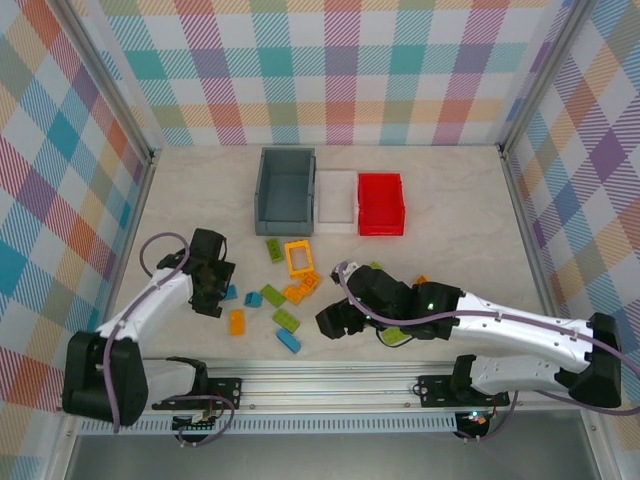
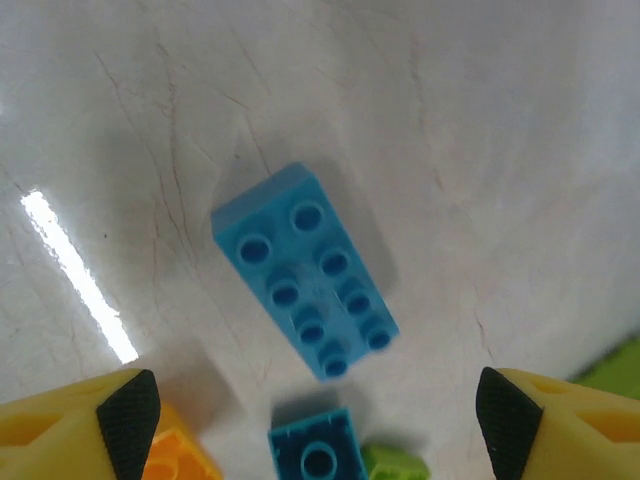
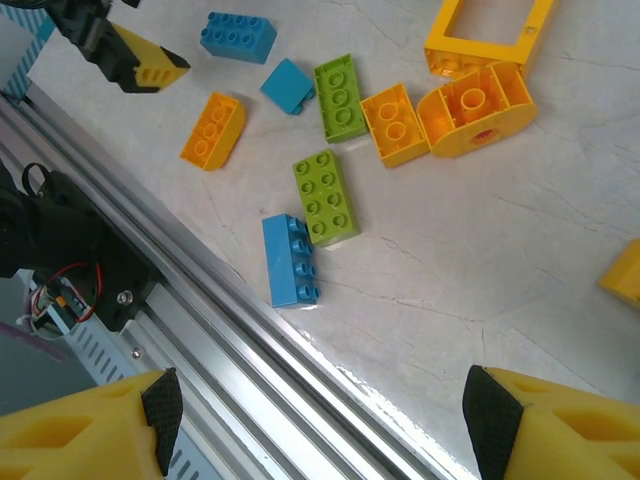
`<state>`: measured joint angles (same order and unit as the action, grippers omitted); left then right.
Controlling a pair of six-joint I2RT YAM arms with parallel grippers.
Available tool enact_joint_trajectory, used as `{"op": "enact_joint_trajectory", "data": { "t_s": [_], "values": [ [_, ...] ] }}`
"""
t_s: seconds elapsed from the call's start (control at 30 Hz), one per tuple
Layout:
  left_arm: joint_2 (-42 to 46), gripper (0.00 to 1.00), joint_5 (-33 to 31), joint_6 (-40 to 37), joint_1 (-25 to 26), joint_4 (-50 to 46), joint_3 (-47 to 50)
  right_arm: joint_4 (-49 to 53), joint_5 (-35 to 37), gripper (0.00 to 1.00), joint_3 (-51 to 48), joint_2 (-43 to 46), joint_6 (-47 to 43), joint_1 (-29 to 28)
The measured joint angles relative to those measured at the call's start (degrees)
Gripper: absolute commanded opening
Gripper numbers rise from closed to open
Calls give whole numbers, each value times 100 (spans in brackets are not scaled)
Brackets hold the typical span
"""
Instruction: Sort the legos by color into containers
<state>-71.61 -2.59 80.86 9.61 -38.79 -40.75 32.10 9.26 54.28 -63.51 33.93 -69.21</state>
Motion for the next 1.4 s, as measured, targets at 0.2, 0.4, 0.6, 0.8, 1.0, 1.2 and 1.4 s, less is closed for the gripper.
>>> {"op": "enact_joint_trajectory", "data": {
  "t_s": [0.2,0.4,0.6,0.8,1.0,1.2,1.4],
  "values": [
    [-931,71,94,404,-160,398,9,-24,164,76,149,-83,15,-22],
    [-1141,32,157,481,-195,17,-74,-37,227,75,155,-107,17,-22],
    [-973,17,120,114,-179,225,-144,-35,389,75,157,-81,20,-22],
    [-850,18,-227,-1259,492,280,-1620,101,1019,75,317,63,223,133],
    [-1309,18,-511,-2579,1318,243,-3458,70,1147,75,442,181,485,1198],
    [-3178,19,-763,-3593,1493,-203,-5370,20,977,75,999,-140,592,1849],
    [-4868,24,-986,-4186,1508,-669,-6719,-15,800,75,1252,-398,623,2020]
  ]
}}
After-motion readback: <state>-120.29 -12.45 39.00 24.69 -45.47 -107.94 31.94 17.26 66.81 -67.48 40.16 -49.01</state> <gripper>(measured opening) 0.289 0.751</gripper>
